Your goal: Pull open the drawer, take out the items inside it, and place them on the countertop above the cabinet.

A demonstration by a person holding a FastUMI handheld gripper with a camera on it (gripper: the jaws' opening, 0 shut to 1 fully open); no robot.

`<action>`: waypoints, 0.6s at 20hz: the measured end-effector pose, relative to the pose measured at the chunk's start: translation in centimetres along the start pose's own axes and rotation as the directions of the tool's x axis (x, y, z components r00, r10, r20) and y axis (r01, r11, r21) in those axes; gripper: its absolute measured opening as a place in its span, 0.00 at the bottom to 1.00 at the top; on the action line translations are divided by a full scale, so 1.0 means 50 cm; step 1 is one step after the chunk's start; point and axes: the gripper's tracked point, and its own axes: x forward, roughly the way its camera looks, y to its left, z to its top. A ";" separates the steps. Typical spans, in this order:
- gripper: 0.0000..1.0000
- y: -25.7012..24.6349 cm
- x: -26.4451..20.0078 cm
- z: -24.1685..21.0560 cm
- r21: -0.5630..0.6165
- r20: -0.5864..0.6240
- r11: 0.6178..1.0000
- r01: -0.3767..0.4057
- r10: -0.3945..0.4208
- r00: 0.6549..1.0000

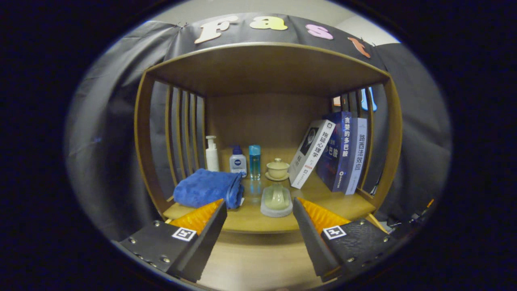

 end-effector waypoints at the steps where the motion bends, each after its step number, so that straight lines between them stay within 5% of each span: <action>1: 0.98 0.001 -0.027 0.010 0.018 0.020 1.000 -0.002 0.001 1.000; 12: 0.98 -0.019 -0.338 -0.047 0.042 0.157 0.998 0.046 -0.052 0.986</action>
